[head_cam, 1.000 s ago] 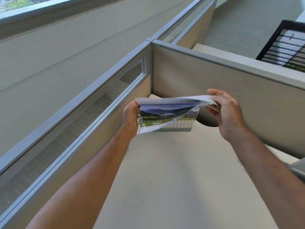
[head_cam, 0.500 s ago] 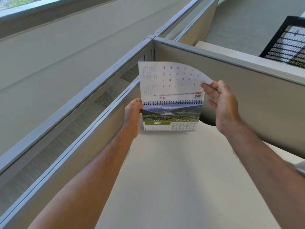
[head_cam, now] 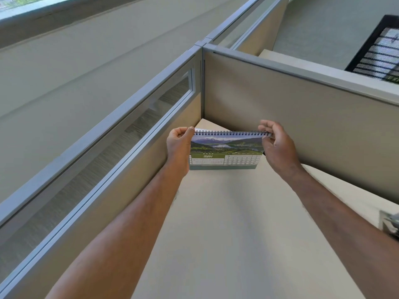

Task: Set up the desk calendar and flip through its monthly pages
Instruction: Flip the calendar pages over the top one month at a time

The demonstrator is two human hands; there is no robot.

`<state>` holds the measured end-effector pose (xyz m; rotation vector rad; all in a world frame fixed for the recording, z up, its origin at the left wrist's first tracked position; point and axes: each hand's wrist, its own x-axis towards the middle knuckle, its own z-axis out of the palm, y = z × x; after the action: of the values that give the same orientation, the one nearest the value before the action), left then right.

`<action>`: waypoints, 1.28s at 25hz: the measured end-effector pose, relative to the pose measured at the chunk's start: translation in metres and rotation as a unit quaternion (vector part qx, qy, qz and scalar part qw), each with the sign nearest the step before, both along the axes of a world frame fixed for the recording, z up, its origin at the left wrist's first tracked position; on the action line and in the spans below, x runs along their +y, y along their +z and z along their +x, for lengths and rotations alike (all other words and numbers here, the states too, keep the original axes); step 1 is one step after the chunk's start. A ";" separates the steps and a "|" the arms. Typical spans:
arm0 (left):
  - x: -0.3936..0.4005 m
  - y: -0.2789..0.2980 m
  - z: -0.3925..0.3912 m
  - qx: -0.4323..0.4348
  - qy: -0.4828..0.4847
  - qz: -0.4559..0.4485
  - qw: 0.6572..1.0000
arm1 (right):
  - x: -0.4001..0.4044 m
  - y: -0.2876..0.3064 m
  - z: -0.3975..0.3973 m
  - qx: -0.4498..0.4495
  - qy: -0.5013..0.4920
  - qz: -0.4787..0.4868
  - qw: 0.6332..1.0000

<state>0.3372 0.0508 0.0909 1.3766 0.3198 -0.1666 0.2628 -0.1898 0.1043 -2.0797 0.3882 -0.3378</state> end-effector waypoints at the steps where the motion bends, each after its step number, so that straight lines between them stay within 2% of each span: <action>1: -0.001 0.000 0.001 0.003 0.008 -0.001 1.000 | -0.001 -0.003 0.000 -0.005 0.001 -0.006 1.000; 6: -0.004 -0.003 -0.001 -0.008 0.013 0.022 1.000 | -0.003 -0.014 0.001 -0.015 -0.020 -0.011 1.000; 12: 0.000 -0.005 -0.002 -0.018 -0.004 -0.005 1.000 | 0.013 -0.049 -0.021 -0.002 -0.128 0.138 0.982; 15: 0.000 -0.005 -0.003 -0.022 -0.006 0.003 1.000 | 0.024 -0.068 -0.034 0.040 -0.125 0.163 0.978; 18: 0.000 -0.006 -0.002 -0.023 -0.006 0.010 1.000 | 0.029 -0.079 -0.037 0.041 -0.121 0.189 0.974; 24: 0.001 -0.007 -0.003 -0.030 -0.013 0.016 0.999 | 0.024 -0.078 -0.042 0.026 -0.195 0.139 0.971; 32: 0.003 -0.001 -0.006 -0.013 -0.018 0.000 1.000 | 0.017 -0.054 -0.059 0.038 -0.154 0.121 0.980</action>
<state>0.3309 0.0534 0.0901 1.3843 0.2745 -0.1782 0.2041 -0.1733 0.0501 -1.7964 0.7650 -0.3741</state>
